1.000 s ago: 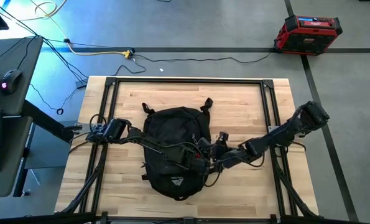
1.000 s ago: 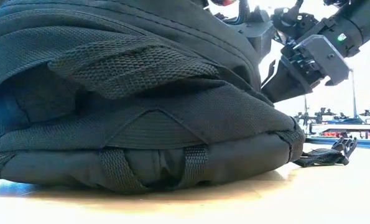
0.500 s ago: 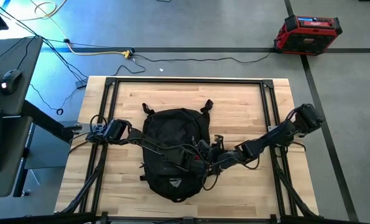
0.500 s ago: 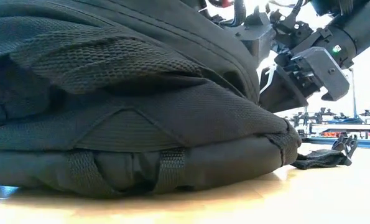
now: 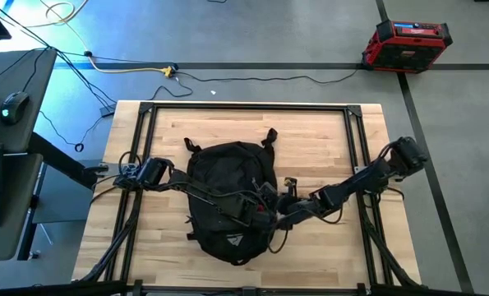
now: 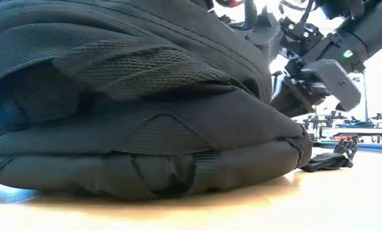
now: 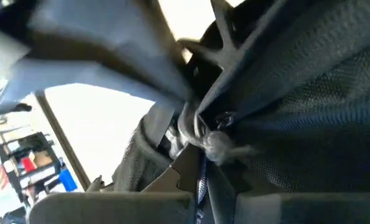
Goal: Unpack backpack
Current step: Open the backpack
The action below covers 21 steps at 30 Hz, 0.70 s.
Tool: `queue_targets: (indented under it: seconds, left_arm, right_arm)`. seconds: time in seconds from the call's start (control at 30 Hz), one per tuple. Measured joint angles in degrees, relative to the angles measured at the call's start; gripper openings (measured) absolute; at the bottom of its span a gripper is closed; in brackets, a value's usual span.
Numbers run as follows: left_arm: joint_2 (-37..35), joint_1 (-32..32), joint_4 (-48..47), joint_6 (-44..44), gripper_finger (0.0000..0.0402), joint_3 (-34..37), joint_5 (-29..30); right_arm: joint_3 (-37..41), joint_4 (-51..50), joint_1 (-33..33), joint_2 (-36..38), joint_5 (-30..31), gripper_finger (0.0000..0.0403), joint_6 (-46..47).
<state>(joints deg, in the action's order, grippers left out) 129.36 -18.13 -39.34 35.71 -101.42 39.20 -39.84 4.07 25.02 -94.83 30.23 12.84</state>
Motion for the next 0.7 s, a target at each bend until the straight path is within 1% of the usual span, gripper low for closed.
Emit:
queue_targets:
  seconds: [0.13, 0.23, 0.4, 0.47, 0.63, 0.7]
  left_arm:
    - [-0.16, 1.05, -0.48, -1.82, 0.0, 0.21, -0.02]
    - [-0.2, 2.01, -1.85, -3.54, 0.0, 0.25, -0.12]
    - [-0.22, 3.13, -3.05, -5.27, 0.0, 0.32, -1.79]
    - [-0.22, 3.17, -3.05, -5.4, 0.0, 0.34, -1.77]
    - [-0.22, 4.52, -3.08, -8.5, 0.0, 0.38, 0.49]
    - [-0.22, 5.97, -3.49, -10.53, 0.0, 0.41, 1.61]
  right_arm:
    - [0.1, -2.74, 3.22, 2.96, 1.85, 0.0, 2.68]
    - [0.14, -2.8, 5.85, 4.3, 2.89, 0.0, 3.74]
    - [0.16, -1.59, 8.76, 4.31, 2.12, 0.0, 3.76]
    - [0.16, -0.67, 8.93, 4.31, 0.68, 0.0, 3.76]
    - [0.16, 7.78, 9.1, 4.08, -8.3, 0.0, 2.99]
    - [0.16, 10.84, 9.11, 4.01, -10.67, 0.0, 2.17]
